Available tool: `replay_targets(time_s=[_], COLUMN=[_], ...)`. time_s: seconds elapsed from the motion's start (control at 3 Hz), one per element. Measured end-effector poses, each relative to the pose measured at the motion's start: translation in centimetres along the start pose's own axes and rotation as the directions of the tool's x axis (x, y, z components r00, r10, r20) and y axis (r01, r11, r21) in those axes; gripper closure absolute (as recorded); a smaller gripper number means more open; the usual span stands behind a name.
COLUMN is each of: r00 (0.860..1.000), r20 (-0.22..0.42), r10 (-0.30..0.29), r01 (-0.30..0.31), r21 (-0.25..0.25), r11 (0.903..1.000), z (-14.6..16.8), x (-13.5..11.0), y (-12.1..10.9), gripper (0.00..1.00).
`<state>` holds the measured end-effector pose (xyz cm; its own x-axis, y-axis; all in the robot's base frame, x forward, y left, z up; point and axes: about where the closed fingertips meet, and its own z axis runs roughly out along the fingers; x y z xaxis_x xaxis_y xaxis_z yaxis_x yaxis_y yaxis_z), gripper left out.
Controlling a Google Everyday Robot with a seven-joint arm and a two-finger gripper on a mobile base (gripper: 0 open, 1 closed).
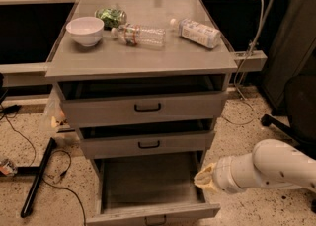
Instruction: Close bottom drawer
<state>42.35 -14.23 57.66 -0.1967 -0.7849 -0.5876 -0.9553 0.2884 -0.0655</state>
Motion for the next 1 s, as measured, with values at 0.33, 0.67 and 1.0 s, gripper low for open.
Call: replay_targets(time_s=[0.33,0.67,1.0], r00=[0.999,0.999,1.000], r20=[0.028,0.028,-0.004], r10=[-0.040,-0.040,-0.022], r01=[0.040,0.040,0.023], r21=[0.011,0.011,0.019], r11=[0.9991,0.9991,0.9996], z=[4.2,4.2,6.2], x=[6.0,6.0,6.9], y=[-5.2,-5.2,-4.9], gripper=[1.00,1.00,1.00])
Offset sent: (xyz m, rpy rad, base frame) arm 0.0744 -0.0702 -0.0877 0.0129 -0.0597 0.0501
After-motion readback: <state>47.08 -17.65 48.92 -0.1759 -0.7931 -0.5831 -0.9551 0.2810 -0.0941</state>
